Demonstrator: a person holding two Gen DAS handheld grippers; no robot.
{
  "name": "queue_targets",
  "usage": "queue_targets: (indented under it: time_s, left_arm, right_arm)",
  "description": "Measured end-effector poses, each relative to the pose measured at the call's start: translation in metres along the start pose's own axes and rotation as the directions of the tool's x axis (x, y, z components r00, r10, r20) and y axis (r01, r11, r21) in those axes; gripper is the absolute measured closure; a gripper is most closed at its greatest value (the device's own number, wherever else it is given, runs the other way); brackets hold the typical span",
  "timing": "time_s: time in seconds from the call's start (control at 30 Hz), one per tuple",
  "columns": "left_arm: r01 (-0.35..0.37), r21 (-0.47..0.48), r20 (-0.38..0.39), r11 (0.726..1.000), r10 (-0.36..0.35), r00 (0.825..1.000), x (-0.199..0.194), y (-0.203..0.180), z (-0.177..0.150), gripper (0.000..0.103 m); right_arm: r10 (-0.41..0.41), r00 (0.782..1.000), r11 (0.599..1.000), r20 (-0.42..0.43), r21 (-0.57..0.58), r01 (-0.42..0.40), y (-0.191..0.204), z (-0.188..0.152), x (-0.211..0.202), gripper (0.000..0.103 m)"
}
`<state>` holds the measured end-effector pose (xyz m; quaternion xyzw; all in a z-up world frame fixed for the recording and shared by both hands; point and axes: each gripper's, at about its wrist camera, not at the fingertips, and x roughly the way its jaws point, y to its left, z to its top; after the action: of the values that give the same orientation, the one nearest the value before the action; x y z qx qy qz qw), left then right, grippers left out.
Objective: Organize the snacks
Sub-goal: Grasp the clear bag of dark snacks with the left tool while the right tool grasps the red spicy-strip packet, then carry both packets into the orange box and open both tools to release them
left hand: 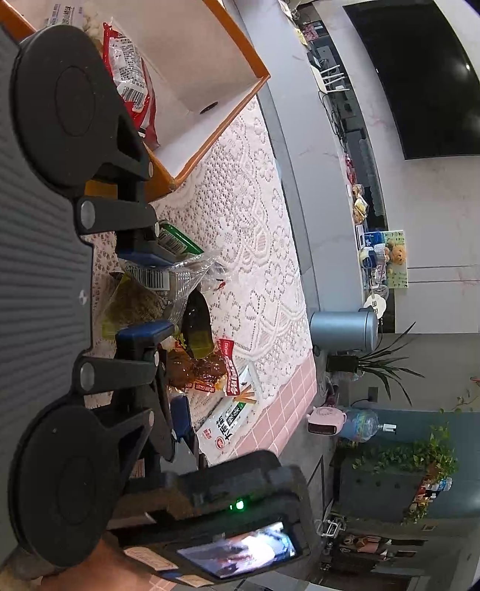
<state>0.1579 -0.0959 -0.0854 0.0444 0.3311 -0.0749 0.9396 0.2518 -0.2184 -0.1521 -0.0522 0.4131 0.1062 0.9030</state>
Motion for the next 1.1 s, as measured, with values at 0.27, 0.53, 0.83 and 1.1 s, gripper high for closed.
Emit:
queue_targets:
  time_s: [0.27, 0.53, 0.83, 1.1]
  left_arm:
    - [0.015, -0.026, 0.012, 1.000, -0.015, 1.000, -0.007, 0.003, 0.002, 0.066]
    - [0.033, -0.055, 0.026, 0.998, -0.031, 0.999, -0.020, 0.005, 0.004, 0.066]
    - [0.047, -0.065, 0.033, 0.997, -0.044, 0.998, -0.036, 0.008, 0.000, 0.066]
    - [0.075, -0.101, 0.013, 0.992, -0.074, 0.997, -0.047, 0.018, -0.010, 0.066]
  right_arm:
    - [-0.015, 0.998, 1.000, 0.060, -0.004, 0.015, 0.002, -0.003, -0.023, 0.069]
    - [-0.004, 0.997, 0.999, 0.083, 0.034, 0.001, 0.000, -0.011, -0.050, 0.102]
    - [0.033, 0.994, 0.986, 0.099, 0.157, -0.048, -0.004, -0.025, -0.085, 0.103]
    - [0.055, 0.990, 0.977, 0.131, 0.196, -0.081, 0.009, -0.050, -0.136, 0.103]
